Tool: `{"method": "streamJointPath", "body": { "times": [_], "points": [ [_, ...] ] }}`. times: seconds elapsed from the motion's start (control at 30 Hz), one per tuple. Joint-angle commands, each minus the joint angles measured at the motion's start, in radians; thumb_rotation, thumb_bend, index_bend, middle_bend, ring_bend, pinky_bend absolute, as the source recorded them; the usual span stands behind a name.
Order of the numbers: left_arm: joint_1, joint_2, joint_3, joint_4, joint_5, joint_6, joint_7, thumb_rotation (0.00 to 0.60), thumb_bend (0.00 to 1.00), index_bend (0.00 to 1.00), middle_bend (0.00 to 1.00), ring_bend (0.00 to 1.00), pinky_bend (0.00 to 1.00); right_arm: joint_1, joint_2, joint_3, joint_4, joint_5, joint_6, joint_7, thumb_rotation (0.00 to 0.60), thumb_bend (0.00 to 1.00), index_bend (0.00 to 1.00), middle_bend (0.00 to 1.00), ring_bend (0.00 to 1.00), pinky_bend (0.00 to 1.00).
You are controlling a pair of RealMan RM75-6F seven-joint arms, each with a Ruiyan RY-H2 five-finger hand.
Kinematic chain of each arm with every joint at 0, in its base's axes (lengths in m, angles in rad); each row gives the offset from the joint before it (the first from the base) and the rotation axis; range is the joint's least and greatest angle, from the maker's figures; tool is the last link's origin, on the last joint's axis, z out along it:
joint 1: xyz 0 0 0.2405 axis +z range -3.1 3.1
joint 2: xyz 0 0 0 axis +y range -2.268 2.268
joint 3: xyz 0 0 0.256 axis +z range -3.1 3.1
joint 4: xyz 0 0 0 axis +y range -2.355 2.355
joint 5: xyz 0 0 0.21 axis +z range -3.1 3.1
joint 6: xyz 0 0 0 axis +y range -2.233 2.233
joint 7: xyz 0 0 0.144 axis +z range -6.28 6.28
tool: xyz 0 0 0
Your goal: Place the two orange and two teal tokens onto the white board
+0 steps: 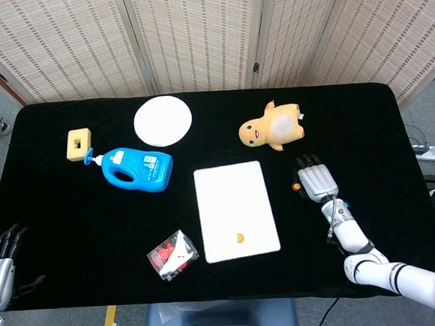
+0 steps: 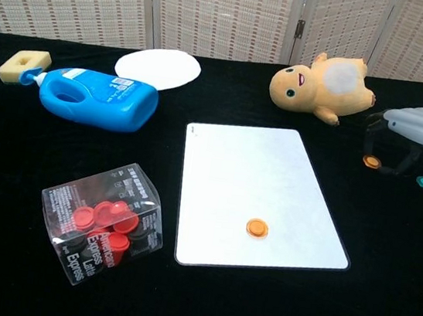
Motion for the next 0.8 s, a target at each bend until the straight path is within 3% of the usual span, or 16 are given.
{"method": "streamJointPath", "body": {
  "times": [0.03, 0.33, 0.8],
  "points": [
    [0.001, 0.002, 0.000, -0.004, 0.003, 0.003, 0.003, 0.600, 0.10, 0.00, 0.00, 0.00, 0.00, -0.022, 0.072, -0.048, -0.141, -0.116, 0.037, 0.016, 0.600, 0.44, 0.49, 0.16, 0.04, 0.00],
    [0.003, 0.005, 0.003, -0.013, 0.005, 0.005, 0.008, 0.600, 0.10, 0.00, 0.00, 0.00, 0.00, -0.015, 0.053, -0.111, -0.237, -0.256, 0.041, 0.006, 0.600, 0.44, 0.49, 0.16, 0.04, 0.00],
    [0.007, 0.004, 0.004, -0.010, 0.006, 0.008, 0.003, 0.600, 0.10, 0.00, 0.00, 0.00, 0.00, 0.012, -0.023, -0.133, -0.253, -0.303, 0.025, -0.060, 0.600, 0.44, 0.49, 0.16, 0.04, 0.00]
  ]
}}
